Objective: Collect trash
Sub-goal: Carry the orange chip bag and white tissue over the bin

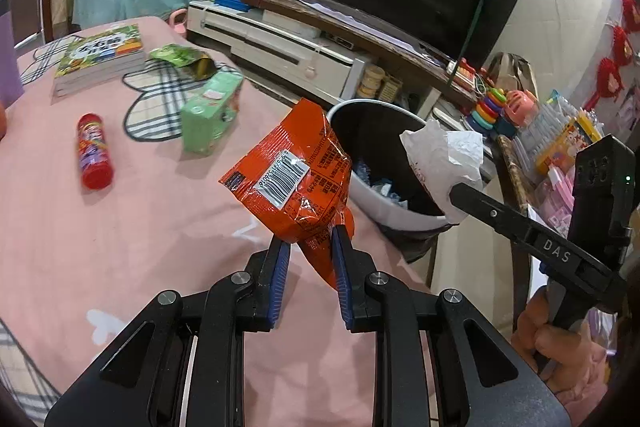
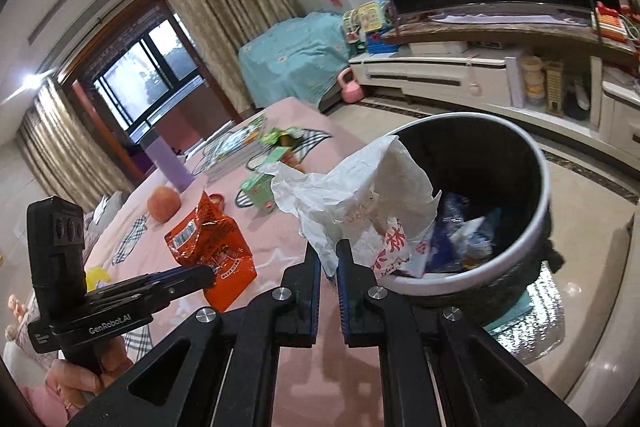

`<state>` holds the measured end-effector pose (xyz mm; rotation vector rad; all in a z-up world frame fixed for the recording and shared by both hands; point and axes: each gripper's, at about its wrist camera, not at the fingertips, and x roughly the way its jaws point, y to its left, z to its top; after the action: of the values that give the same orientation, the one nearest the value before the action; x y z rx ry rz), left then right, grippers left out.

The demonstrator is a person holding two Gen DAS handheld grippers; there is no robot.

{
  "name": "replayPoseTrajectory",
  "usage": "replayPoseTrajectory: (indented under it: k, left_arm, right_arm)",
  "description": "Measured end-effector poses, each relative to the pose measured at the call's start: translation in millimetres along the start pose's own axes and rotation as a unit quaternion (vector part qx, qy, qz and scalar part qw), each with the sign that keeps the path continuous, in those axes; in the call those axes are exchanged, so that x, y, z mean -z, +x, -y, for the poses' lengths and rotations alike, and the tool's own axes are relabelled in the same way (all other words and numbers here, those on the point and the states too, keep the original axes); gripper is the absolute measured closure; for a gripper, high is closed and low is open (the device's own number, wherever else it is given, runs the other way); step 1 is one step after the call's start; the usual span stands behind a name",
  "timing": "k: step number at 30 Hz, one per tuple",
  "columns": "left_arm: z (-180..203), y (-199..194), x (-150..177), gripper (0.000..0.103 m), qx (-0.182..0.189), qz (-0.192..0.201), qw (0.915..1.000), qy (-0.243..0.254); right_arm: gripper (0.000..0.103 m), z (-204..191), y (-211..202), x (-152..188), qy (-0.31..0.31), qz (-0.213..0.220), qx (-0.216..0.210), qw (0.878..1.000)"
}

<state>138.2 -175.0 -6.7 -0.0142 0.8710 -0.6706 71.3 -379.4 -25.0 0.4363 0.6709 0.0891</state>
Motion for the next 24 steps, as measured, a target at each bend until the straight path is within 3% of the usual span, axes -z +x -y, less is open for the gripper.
replayPoseTrajectory:
  k: [24]
  left_arm:
    - [59,48,-40,0.083,0.013,-0.026,0.9984,0.048]
  right_arm:
    - [0.095,46,-3,-20,0.014,0.006,0.026,1.000]
